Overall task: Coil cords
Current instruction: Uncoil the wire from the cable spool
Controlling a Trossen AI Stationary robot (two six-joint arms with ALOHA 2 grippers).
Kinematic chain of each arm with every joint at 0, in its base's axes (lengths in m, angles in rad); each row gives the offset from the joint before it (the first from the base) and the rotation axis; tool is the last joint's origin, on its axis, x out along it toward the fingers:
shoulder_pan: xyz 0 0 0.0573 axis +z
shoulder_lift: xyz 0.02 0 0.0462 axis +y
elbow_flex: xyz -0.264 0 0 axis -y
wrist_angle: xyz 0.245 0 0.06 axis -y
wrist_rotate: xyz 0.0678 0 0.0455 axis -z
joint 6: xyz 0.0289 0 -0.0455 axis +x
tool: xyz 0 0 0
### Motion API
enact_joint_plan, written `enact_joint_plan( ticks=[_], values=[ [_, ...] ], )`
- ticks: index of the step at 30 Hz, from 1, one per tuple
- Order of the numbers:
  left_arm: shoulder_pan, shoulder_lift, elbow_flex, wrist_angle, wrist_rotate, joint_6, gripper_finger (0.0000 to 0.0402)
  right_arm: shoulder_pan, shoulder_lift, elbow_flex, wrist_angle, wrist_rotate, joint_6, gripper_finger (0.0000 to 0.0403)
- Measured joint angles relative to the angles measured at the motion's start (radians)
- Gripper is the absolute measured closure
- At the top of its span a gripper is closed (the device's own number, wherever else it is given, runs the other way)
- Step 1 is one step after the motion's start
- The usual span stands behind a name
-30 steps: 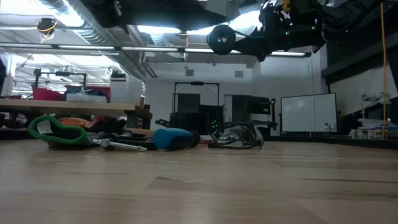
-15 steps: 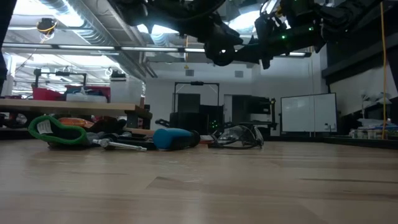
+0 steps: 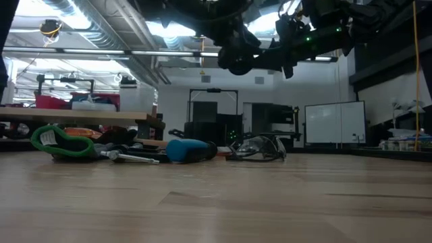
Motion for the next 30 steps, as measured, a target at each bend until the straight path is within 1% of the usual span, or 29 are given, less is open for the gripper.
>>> enact_joint_plan(
  ticks=[9, 20, 24, 30],
  values=[
    [0.001, 0.000, 0.008, -0.014, 0.000, 0.023, 0.0270, 0.006, 0.000, 0.000, 0.007, -0.010, 0.036, 0.0402],
    [0.000, 0.000, 0.008, -0.015, 0.005, 0.019, 0.0272, 0.066, 0.003, 0.000, 0.005, 0.035, 0.035, 0.0402],
    [-0.007, 0.000, 0.008, -0.011, 0.004, 0.019, 0.0292, 0.069, 0.003, 0.000, 0.012, 0.032, 0.032, 0.0402],
    [-0.012, 0.000, 0.008, -0.010, 0.001, 0.020, 0.0350, 0.070, 0.003, -0.001, 0.027, 0.025, 0.030, 0.0402]
  ],
)
